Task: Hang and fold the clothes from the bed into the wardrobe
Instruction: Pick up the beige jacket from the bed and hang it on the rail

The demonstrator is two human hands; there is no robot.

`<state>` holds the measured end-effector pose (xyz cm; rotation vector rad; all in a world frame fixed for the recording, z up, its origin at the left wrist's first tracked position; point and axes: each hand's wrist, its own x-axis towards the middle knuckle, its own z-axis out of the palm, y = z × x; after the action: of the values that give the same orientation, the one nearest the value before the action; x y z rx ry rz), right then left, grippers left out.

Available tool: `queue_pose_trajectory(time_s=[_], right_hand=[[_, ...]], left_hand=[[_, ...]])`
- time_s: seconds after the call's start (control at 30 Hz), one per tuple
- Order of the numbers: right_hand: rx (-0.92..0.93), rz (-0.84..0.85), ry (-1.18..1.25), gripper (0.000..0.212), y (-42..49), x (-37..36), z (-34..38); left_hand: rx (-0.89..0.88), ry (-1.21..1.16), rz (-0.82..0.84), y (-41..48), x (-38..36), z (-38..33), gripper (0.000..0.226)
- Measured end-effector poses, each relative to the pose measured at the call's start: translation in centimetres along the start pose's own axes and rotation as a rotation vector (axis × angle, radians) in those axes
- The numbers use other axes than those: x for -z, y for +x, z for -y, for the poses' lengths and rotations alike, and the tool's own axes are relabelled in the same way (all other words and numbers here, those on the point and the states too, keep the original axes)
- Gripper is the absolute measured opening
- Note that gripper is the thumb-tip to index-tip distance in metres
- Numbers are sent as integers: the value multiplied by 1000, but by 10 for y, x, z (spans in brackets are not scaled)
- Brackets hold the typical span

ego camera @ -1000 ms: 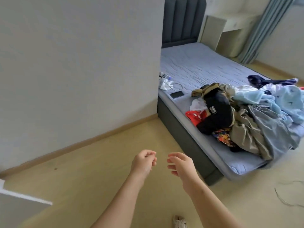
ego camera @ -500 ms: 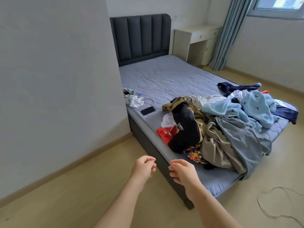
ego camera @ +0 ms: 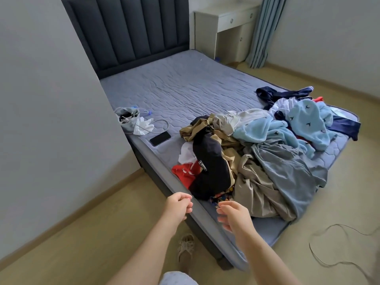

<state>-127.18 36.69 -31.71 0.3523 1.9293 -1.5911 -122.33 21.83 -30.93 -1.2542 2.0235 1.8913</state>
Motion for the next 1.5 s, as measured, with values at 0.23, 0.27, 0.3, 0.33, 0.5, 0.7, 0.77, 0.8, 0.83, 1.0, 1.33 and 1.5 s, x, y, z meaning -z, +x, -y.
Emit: queue_pose_trajectory(time_s=[0.23,0.27,0.3,0.33,0.5,0.7,0.77,0.8,0.83,1.0,1.33,1.5], right_hand=[[-64,-145,53,19,96,2,46],[-83,-161,61,19,109,0,51],[-101,-180,68,19,121,-4,56],[-114,-201,80,19,132,-7,61],[-143,-289,145,18,178,-13,70],[-255,-327,155,19,209,3,56],[-278,-321,144,20,215,11,49],[-289,-315,138,20,219,15,45],[-298,-308,131,20,221,19,42],[-309,-218,85,20,234,44,28],[-203,-55,-32,17,208,132,48],[-123,16,-53,20,186,150,75]], left_hand=[[27,108,96,107,-22,-56,21],[34,131,115,121,-25,-65,21],[46,154,132,135,-27,-73,21],[63,176,146,148,-30,-80,20],[178,293,181,211,-54,-98,21],[297,373,223,259,-103,-108,67],[346,339,177,268,-125,-113,93],[385,316,152,273,-137,-113,101],[426,293,116,279,-148,-114,105],[507,158,-149,310,-162,-95,93],[208,32,-236,217,-163,-85,44],[24,83,-188,160,-144,-115,31]])
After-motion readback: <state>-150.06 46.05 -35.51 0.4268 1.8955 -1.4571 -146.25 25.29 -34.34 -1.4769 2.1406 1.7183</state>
